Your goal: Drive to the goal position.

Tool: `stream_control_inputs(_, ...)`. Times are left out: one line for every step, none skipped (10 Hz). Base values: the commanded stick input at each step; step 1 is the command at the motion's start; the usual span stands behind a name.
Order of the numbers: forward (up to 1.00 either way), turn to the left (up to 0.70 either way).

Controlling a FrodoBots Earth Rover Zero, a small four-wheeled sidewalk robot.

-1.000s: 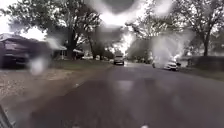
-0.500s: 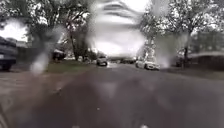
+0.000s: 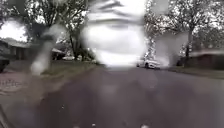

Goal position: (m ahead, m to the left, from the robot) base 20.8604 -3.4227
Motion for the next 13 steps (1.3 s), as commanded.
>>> stream_control_inputs(0.70,0.00)
stream_control_inputs(0.70,0.00)
stream_control_inputs(0.70,0.00)
stream_control_inputs(0.70,0.00)
stream_control_inputs(0.70,0.00)
stream_control_inputs(0.70,0.00)
stream_control_inputs(0.70,0.00)
stream_control_inputs(0.70,0.00)
stream_control_inputs(0.70,0.00)
stream_control_inputs(0.70,0.25)
stream_control_inputs(0.70,0.35)
stream_control_inputs(0.70,0.13)
stream_control_inputs(0.70,0.00)
